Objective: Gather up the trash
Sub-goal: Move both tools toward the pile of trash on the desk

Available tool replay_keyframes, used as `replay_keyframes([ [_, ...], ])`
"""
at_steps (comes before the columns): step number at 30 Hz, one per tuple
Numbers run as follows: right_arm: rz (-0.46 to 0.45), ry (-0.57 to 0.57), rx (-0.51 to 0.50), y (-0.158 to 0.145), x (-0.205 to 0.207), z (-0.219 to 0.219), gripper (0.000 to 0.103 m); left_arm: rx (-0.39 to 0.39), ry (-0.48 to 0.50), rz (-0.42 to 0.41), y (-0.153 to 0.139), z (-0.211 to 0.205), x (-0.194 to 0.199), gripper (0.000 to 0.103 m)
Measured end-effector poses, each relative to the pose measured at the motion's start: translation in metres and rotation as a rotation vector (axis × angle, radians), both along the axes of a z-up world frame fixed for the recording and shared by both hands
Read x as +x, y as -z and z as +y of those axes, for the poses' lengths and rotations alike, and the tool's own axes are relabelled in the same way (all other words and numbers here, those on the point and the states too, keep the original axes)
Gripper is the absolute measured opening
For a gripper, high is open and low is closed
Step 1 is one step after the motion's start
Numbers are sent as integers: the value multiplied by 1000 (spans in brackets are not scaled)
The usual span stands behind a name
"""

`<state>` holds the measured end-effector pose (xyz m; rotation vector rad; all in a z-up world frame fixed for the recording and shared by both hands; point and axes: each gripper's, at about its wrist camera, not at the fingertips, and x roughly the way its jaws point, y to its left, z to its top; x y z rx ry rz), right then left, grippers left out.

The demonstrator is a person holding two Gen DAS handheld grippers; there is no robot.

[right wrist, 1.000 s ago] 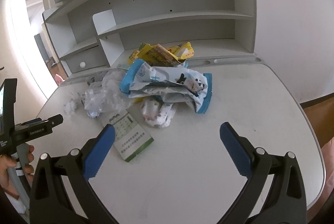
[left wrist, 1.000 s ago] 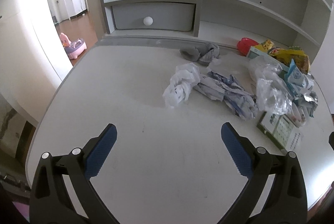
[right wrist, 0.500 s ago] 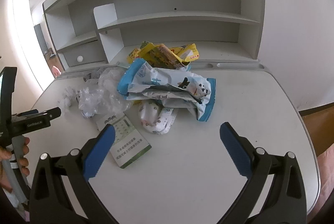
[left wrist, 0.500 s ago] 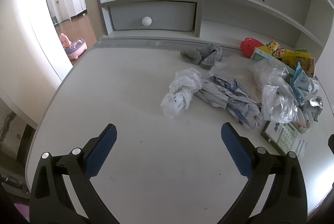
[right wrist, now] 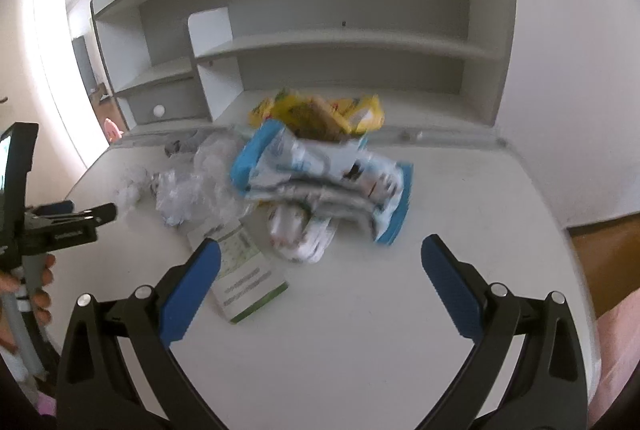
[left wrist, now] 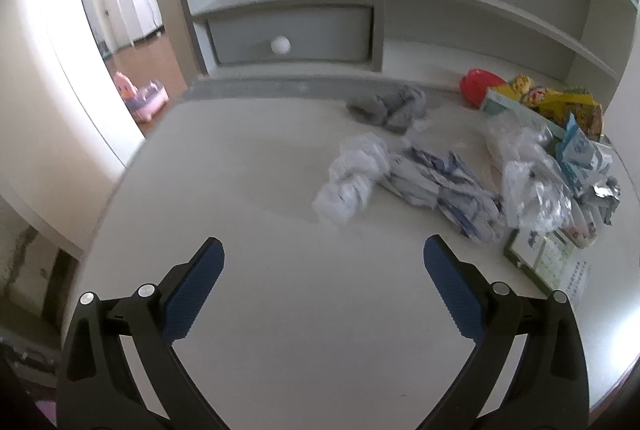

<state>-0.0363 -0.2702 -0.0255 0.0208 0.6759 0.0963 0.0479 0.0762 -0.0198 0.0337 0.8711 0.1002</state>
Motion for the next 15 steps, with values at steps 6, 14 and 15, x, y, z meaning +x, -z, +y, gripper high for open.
replay_keyframes([
  [6,-21,12,-33,-19,17,-7,97,18,-17,-10,-12,9,10,97],
  [14,-14,-16,-48,-29,41,4,97,-32,2,17,-6,15,24,97],
  [15,-12,-22,-47,-28,42,6,97,-34,6,17,-5,14,25,97],
])
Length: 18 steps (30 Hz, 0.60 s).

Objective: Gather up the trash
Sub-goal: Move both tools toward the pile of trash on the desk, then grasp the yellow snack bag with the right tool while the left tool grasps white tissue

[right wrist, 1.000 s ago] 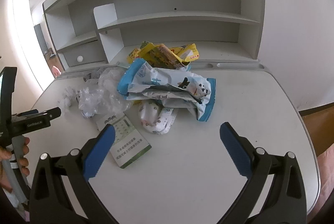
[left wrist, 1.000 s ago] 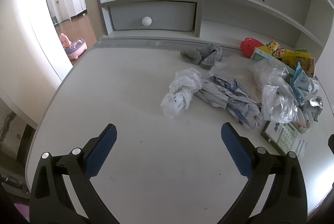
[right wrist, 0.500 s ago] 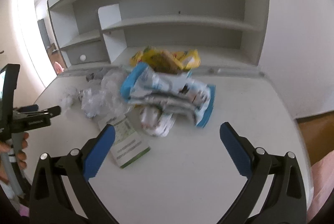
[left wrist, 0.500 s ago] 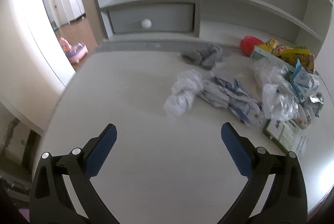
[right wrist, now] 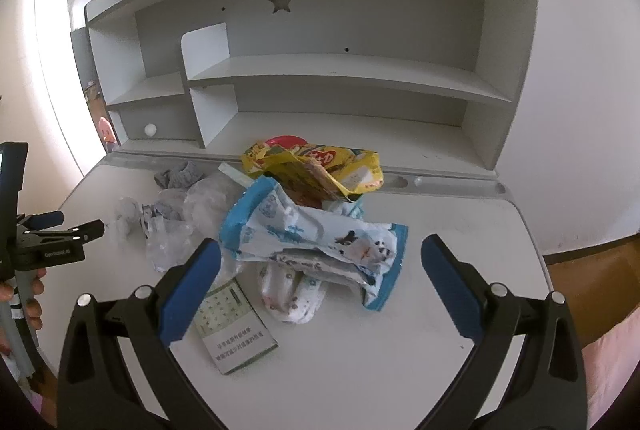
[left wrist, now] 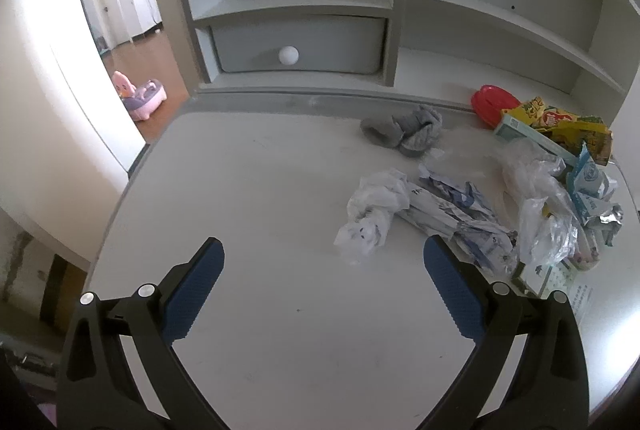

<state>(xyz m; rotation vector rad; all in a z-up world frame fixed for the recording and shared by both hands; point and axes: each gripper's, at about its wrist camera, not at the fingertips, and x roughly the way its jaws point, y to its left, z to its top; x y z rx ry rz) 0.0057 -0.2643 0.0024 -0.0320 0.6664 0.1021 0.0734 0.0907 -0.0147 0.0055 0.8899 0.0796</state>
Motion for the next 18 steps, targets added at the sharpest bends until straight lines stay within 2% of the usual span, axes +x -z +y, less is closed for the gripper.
replay_keyframes([
  [5,19,-12,3,7,10,5,97,6,19,1,6,0,10,97],
  [10,16,-16,-24,3,29,3,97,55,41,13,14,-5,20,97],
  [16,26,-64,-71,-2,70,8,97,25,95,42,21,-4,35,97],
  [17,32,-79,-86,-2,77,11,94,4,103,45,21,-1,37,97],
  [18,43,-99,-104,-1,86,15,86,-9,104,48,21,2,38,97],
])
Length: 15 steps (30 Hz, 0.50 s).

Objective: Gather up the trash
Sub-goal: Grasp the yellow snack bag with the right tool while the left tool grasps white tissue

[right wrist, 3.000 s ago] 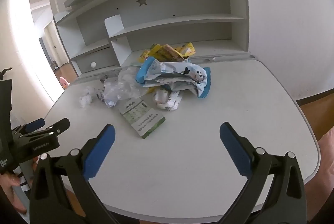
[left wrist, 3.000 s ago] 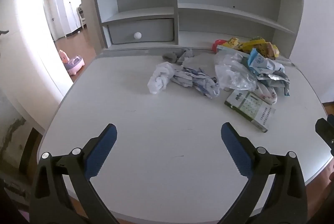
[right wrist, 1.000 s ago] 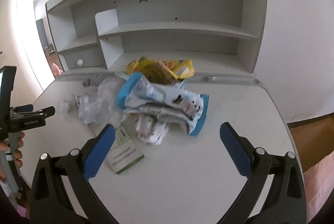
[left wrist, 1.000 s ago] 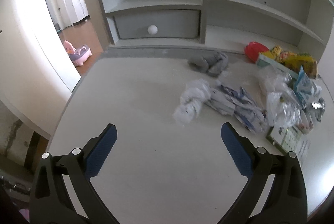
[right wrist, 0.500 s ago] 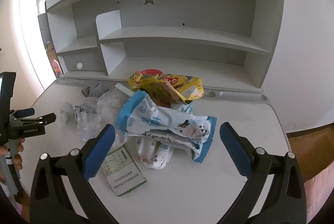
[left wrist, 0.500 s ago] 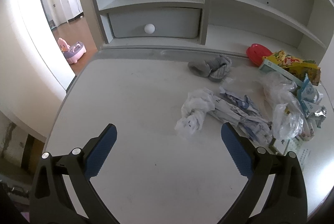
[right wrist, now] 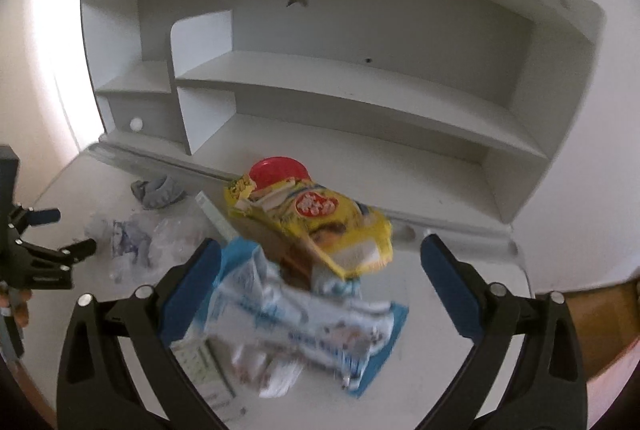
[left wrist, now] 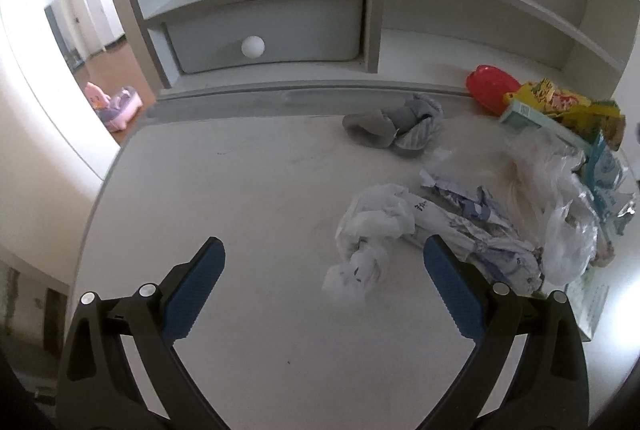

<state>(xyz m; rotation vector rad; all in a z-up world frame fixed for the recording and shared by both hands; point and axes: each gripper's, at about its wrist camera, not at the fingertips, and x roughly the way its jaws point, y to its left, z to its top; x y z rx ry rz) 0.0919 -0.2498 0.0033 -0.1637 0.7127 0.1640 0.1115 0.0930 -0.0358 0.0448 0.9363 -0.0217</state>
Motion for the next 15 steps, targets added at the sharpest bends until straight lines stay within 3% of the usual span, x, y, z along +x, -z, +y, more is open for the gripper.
replay_keyframes([
  [2,45,-42,-24,5,18,6,77,-1,-15,-3,0,8,1,97],
  [4,77,-66,-41,11,28,8,74,5,-13,5,0,12,2,94],
  [8,122,-107,-34,22,39,11,41,-24,12,51,10,13,11,72],
  [12,165,-135,-46,35,40,17,24,-8,53,77,18,2,14,72],
  [13,156,-139,-38,35,39,18,22,2,57,72,19,0,15,62],
  [15,134,-136,-8,32,36,17,14,-10,52,55,17,2,16,30],
])
